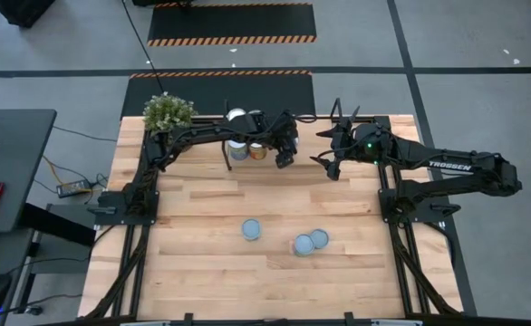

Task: Pick and place cans onto a shelf
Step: Put the middle orange can on the shelf

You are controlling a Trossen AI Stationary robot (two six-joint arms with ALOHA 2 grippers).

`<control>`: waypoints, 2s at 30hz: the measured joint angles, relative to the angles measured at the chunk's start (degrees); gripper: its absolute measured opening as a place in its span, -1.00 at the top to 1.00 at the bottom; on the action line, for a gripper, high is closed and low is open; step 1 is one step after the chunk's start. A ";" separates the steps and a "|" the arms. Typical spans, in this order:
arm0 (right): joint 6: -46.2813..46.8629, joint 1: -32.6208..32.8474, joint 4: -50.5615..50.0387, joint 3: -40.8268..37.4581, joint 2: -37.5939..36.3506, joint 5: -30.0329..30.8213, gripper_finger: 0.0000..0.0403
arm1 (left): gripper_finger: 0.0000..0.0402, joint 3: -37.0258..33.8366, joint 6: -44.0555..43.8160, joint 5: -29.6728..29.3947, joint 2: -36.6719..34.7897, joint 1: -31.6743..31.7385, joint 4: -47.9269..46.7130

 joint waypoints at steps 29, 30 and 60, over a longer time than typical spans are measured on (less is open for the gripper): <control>-0.02 0.00 -0.20 0.00 0.00 -0.09 -0.85 | -0.97 0.00 1.50 -3.49 -0.02 0.18 -1.67; -0.02 0.00 -0.24 0.00 0.00 -0.09 -0.85 | -0.97 0.00 1.86 -4.93 -0.02 0.07 -1.85; 0.44 -1.42 12.64 -5.95 12.47 3.59 -0.85 | -0.97 0.59 3.16 -11.55 -5.55 -4.26 -12.91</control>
